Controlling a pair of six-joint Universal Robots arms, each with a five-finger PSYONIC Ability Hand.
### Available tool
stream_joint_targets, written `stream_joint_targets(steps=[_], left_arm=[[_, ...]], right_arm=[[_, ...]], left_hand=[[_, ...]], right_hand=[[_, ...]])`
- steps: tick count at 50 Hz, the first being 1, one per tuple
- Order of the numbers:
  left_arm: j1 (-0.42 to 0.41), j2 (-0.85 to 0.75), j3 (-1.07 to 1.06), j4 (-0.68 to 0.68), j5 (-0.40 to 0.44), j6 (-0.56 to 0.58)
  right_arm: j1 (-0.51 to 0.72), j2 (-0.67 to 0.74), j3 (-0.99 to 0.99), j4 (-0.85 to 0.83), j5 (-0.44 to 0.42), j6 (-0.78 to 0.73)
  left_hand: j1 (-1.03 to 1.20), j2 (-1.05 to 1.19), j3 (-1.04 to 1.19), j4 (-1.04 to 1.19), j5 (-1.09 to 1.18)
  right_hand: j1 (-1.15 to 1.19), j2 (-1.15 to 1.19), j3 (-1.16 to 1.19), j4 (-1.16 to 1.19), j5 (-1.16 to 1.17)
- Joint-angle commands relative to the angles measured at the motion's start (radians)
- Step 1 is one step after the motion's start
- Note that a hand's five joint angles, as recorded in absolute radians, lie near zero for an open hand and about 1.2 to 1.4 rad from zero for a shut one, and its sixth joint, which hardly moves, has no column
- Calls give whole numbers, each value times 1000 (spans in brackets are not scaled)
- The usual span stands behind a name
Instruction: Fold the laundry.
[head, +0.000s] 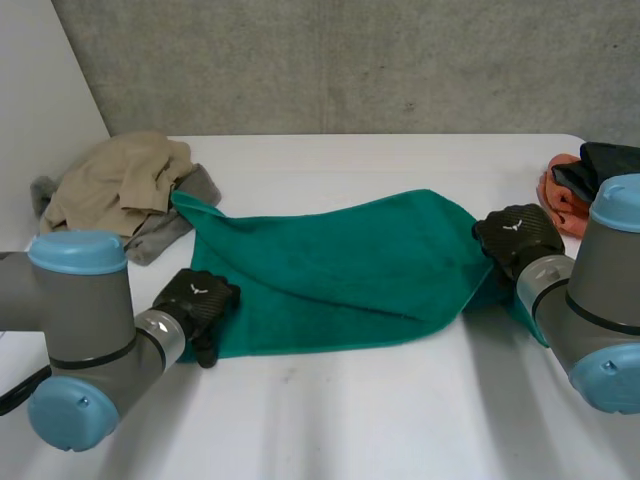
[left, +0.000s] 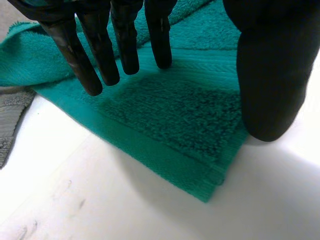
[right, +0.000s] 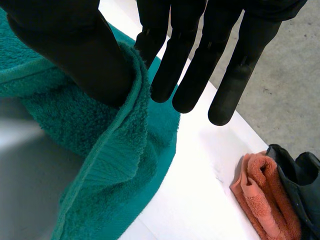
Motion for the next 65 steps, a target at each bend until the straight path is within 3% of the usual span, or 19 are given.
stream_joint_targets(steps=[1, 14, 17, 18, 19, 21, 24, 31, 35, 37, 40, 45, 53, 60, 65], left_arm=[[-3, -37, 23, 73, -21, 51], [12, -89, 103, 114, -19, 96], [12, -97, 117, 114, -16, 97], [14, -92, 121, 114, -16, 97], [14, -88, 123, 114, -16, 97], [20, -74, 121, 114, -20, 100], [23, 9, 114, 104, -27, 93], [46, 427, 72, -87, 5, -11], [129, 640, 135, -206, 112, -117], [153, 674, 166, -243, 160, -148], [203, 629, 227, -311, 196, -186], [207, 477, 305, -387, 162, -170], [169, 150, 446, -398, 95, -76], [109, -48, 834, -271, 96, -130], [108, -103, 1215, -43, -8, -274]], right_arm=[[14, -2, 14, -20, 0, -8], [16, -9, 19, -25, 2, -14], [12, -12, 19, -25, 3, -13], [12, -12, 19, -26, 3, -14], [12, -13, 19, -26, 5, -14], [11, -16, 19, -28, 6, -16], [2, -39, 17, -19, 12, -26], [-53, -222, -4, 130, 6, -161], [-92, -357, -64, 214, -24, -220], [-96, -404, -110, 262, -46, -240], [-121, -414, -168, 358, -61, -258], [-196, -362, -214, 475, -106, -270], [-175, -152, -282, 437, -175, -283], [-113, 91, -536, 207, -98, -272], [-104, 197, -851, -126, 67, -162]], left_hand=[[94, 88, 87, 102, 102], [343, 338, 337, 351, 351], [610, 605, 603, 618, 618], [878, 873, 872, 886, 886], [979, 974, 973, 987, 987], [980, 975, 974, 988, 988], [980, 975, 974, 988, 988], [980, 975, 974, 988, 988], [980, 975, 974, 988, 988], [980, 975, 974, 988, 988], [980, 975, 974, 988, 988], [980, 975, 974, 988, 988], [980, 975, 974, 988, 988], [980, 975, 974, 988, 988], [980, 975, 974, 988, 988]], right_hand=[[252, 215, 206, 200, 202], [252, 215, 206, 200, 202], [252, 215, 206, 200, 202], [252, 215, 206, 200, 202], [252, 215, 206, 200, 202], [252, 215, 206, 200, 202], [252, 215, 206, 200, 202], [252, 215, 206, 200, 202], [252, 215, 206, 200, 202], [252, 215, 206, 200, 202], [252, 215, 206, 200, 202], [252, 215, 206, 200, 202], [252, 215, 206, 200, 202], [252, 215, 206, 200, 202], [252, 215, 206, 200, 202]])
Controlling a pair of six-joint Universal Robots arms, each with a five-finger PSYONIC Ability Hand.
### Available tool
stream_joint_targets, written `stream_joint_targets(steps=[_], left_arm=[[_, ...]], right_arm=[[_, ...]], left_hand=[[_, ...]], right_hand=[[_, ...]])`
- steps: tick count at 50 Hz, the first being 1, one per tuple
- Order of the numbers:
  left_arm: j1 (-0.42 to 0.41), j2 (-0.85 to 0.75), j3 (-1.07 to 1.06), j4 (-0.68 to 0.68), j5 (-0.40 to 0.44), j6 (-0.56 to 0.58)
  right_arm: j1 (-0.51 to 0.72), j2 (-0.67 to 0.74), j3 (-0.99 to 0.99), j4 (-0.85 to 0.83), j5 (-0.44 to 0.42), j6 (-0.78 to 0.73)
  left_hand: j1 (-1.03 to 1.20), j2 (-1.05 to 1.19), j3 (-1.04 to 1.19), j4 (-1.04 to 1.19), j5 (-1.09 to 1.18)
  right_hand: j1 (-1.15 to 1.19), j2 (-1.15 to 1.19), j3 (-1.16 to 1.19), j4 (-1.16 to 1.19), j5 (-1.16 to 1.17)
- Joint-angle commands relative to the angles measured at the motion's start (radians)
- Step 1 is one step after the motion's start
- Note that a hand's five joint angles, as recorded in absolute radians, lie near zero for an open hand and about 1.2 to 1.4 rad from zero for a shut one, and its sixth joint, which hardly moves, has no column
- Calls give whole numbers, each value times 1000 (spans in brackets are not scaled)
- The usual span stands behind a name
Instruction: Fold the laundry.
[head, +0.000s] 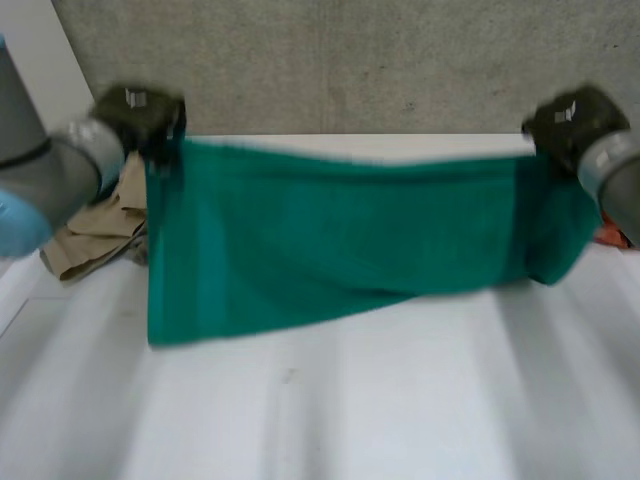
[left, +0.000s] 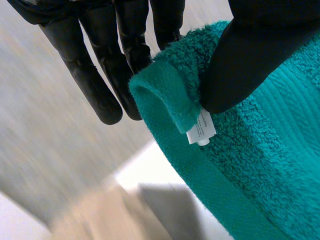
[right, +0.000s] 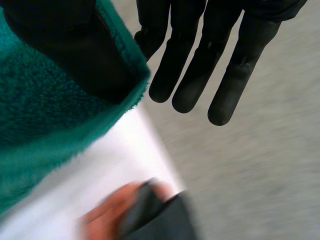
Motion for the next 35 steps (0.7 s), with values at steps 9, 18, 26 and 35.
stream_joint_targets(steps=[9, 18, 26, 35], left_arm=[[-20, -75, 555, 255, -101, -244], [1, -78, 308, 294, -95, -235], [7, -130, 82, 310, -95, -200], [13, -144, -173, 278, -76, -88]], right_arm=[[13, 84, -344, -615, 129, 348], [4, 93, -222, -542, 58, 345], [-19, 173, -94, -413, 3, 316], [-56, 208, 99, -285, -7, 272]], left_hand=[[237, 200, 207, 197, 237], [237, 200, 207, 197, 237], [237, 200, 207, 197, 237], [237, 200, 207, 197, 237]], right_hand=[[252, 215, 207, 200, 199], [252, 215, 207, 200, 199], [252, 215, 207, 200, 199], [252, 215, 207, 200, 199]])
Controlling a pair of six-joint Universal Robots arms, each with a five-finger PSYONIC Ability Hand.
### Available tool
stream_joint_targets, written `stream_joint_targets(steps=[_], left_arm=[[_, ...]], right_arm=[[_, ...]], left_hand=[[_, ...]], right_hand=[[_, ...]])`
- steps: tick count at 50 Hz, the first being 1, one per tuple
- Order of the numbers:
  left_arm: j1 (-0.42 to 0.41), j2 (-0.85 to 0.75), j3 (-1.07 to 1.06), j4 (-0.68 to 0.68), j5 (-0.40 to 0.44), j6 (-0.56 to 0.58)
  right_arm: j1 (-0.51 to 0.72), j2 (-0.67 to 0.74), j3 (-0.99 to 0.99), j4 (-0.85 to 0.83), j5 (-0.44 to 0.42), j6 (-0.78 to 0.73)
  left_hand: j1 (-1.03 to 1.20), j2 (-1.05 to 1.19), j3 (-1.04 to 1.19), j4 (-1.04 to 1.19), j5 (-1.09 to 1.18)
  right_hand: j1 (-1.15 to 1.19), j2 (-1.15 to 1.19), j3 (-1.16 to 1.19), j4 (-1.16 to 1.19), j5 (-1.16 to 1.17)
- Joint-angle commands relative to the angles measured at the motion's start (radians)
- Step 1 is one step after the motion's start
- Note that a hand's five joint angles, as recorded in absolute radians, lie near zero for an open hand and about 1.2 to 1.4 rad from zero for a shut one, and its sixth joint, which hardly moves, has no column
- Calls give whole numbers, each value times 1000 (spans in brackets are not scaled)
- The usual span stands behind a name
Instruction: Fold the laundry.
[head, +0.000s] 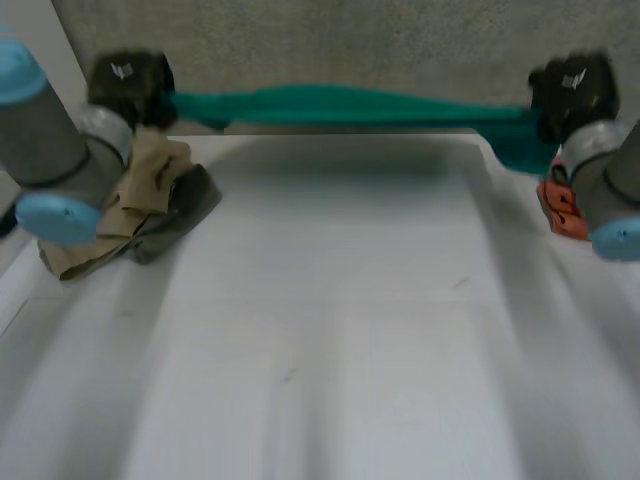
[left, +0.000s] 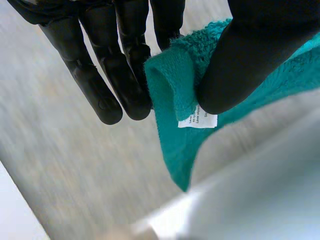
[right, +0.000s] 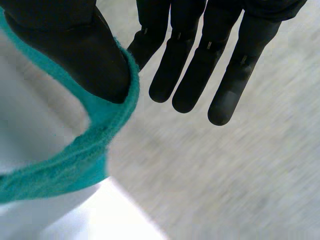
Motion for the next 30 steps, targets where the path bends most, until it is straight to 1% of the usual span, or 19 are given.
stream_joint_targets(steps=[1, 5, 6, 9, 10, 12, 13, 14, 16, 17, 19, 20, 22, 25, 26, 30], left_arm=[[7, 15, -213, -45, 21, 94], [17, 107, -348, -140, 63, 156], [22, 153, -397, -194, 75, 192], [30, 217, -474, -297, 80, 266], [34, 260, -526, -373, 78, 327], [45, 302, -580, -444, 81, 390], [63, 337, -629, -505, 84, 447], [74, 351, -653, -528, 87, 474], [91, 379, -696, -561, 100, 522], [102, 391, -732, -574, 113, 560], [108, 391, -756, -576, 123, 587], [110, 382, -740, -567, 130, 596], [106, 366, -704, -547, 130, 584], [91, 308, -620, -521, 114, 486], [80, 281, -571, -513, 106, 431], [53, 193, -425, -475, 77, 291]], right_arm=[[-33, 17, 162, 120, -5, -47], [-56, -26, 254, 242, 2, -126], [-76, -66, 295, 304, 9, -177], [-110, -146, 369, 416, 22, -275], [-137, -199, 424, 497, 21, -354], [-165, -247, 484, 573, 16, -439], [-179, -265, 508, 605, 13, -485], [-199, -298, 554, 645, 7, -578], [-216, -322, 581, 644, -5, -663], [-217, -327, 591, 616, -10, -723], [-213, -327, 587, 573, -14, -728], [-202, -324, 570, 512, -11, -698], [-194, -316, 549, 469, -11, -668], [-167, -283, 493, 385, -25, -584], [-150, -257, 463, 348, -33, -540], [-107, -168, 375, 236, -39, -444]], left_hand=[[237, 199, 205, 194, 237], [237, 199, 205, 194, 237], [237, 199, 205, 194, 237], [237, 199, 205, 194, 237], [237, 199, 205, 194, 237], [237, 199, 205, 194, 237], [237, 199, 205, 194, 237], [237, 199, 205, 194, 237], [237, 199, 205, 194, 237], [237, 199, 205, 194, 237], [237, 199, 205, 194, 237], [237, 199, 205, 194, 237], [237, 199, 205, 194, 237], [237, 199, 205, 194, 237], [237, 199, 205, 194, 237], [237, 199, 205, 194, 237]], right_hand=[[252, 215, 206, 200, 186], [252, 215, 206, 200, 186], [252, 215, 206, 200, 186], [252, 215, 206, 200, 186], [252, 215, 206, 200, 186], [252, 215, 206, 200, 186], [252, 215, 206, 200, 186], [252, 215, 206, 200, 186], [252, 215, 206, 200, 186], [252, 215, 206, 200, 186], [252, 215, 206, 200, 186], [252, 215, 206, 200, 186], [252, 215, 206, 200, 186], [252, 215, 206, 200, 186], [252, 215, 206, 200, 186], [252, 215, 206, 200, 186]])
